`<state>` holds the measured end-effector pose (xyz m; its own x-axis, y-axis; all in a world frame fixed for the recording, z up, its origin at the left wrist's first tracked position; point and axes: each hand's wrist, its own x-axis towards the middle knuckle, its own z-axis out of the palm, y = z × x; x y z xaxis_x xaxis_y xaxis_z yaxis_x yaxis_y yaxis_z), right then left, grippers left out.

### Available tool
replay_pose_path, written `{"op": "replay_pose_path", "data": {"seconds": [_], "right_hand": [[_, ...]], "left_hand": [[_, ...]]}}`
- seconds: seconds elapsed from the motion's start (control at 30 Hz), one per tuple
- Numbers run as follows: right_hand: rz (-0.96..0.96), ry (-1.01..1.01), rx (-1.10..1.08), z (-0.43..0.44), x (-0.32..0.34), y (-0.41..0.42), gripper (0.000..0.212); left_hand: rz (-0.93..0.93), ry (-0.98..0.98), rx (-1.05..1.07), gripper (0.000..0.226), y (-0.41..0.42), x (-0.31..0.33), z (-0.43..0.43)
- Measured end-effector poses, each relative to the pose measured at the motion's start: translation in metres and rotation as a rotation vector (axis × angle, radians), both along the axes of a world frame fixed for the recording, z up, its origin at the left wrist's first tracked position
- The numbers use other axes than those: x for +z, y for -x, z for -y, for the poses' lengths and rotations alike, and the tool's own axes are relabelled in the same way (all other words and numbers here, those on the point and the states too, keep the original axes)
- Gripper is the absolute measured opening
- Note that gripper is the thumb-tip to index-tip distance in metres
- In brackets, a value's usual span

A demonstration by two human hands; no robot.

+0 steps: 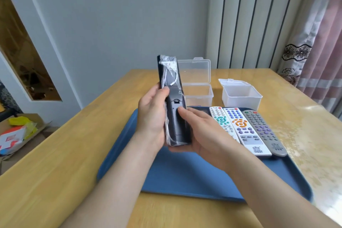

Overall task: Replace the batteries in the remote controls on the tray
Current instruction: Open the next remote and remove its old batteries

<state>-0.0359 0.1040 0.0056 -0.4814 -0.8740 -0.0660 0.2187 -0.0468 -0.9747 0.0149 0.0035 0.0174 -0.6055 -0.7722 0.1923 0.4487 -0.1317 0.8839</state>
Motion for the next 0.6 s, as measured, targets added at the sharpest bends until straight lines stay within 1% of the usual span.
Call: {"op": "replay_pose_path", "data": {"seconds": [0.07, 0.13, 0.2, 0.27, 0.43, 0.53, 0.6], "right_hand": [[0.002, 0.020, -0.029, 0.000, 0.001, 0.002, 0.028], [0.006, 0.019, -0.083, -0.003, 0.005, 0.005, 0.025], [0.044, -0.013, -0.099, -0.004, 0.008, 0.008, 0.027], [0.093, -0.042, -0.089, -0.005, 0.010, 0.009, 0.030], [0.234, -0.004, -0.120, -0.007, 0.009, 0.014, 0.022], [0.283, -0.012, -0.046, -0.007, 0.007, 0.020, 0.035], [0.354, -0.005, 0.007, -0.009, 0.006, 0.023, 0.041]], "left_hand": [[-0.010, 0.157, -0.042, 0.022, 0.000, -0.002, 0.001], [0.019, 0.262, -0.080, 0.026, -0.002, -0.001, 0.005], [0.040, 0.288, -0.138, 0.028, -0.005, 0.000, 0.007], [0.011, 0.277, -0.197, 0.032, -0.004, 0.002, 0.003], [-0.072, 0.288, -0.237, 0.036, 0.002, -0.001, -0.011], [-0.086, 0.335, -0.274, 0.036, 0.004, -0.002, -0.018], [-0.091, 0.373, -0.265, 0.037, 0.007, -0.005, -0.022]]}}
